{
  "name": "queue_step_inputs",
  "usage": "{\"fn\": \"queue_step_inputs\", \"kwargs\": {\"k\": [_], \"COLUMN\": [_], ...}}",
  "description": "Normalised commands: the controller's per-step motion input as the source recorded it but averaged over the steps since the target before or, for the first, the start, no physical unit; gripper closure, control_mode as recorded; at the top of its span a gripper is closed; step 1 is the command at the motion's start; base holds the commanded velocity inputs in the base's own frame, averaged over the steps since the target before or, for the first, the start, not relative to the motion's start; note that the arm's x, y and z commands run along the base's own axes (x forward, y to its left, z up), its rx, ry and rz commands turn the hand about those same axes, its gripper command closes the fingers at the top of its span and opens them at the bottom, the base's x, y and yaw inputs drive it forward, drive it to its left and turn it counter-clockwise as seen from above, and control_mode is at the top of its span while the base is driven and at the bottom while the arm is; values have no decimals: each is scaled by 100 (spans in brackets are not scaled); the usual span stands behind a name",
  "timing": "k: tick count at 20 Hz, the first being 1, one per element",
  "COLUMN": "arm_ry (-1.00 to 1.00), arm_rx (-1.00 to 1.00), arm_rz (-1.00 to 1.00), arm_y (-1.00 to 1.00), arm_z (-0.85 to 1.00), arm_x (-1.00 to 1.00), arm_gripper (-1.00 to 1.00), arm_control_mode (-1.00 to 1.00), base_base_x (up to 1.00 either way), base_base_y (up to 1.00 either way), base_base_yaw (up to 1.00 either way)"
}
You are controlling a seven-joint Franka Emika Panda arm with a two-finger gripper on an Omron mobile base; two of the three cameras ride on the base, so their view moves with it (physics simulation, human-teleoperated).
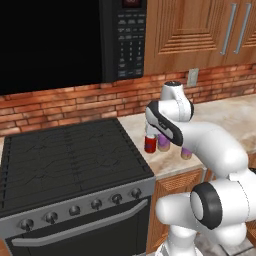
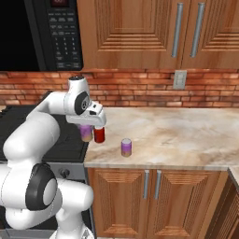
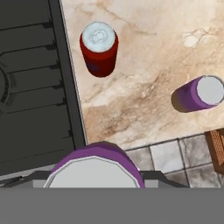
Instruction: Four empty soda cans are scattered around the kitchen. Gather all the cans and cluster them next to the stove for recycling.
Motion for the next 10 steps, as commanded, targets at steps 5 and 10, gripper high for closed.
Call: {"fn": "queue_step_inputs", "kwargs": {"k": [5, 10], "arm_ry": [-7, -10], "arm_rx": [0, 0], "arm_rz": [0, 0], "arm_y": [-4, 0], "arm_z": [-42, -34], "arm_x": [0, 10], "arm_gripper": [100, 100], "arm_control_mode": [-100, -100], "base_base_x": [0, 0], "base_base_y": [0, 0], "base_base_yaw": [0, 0]}}
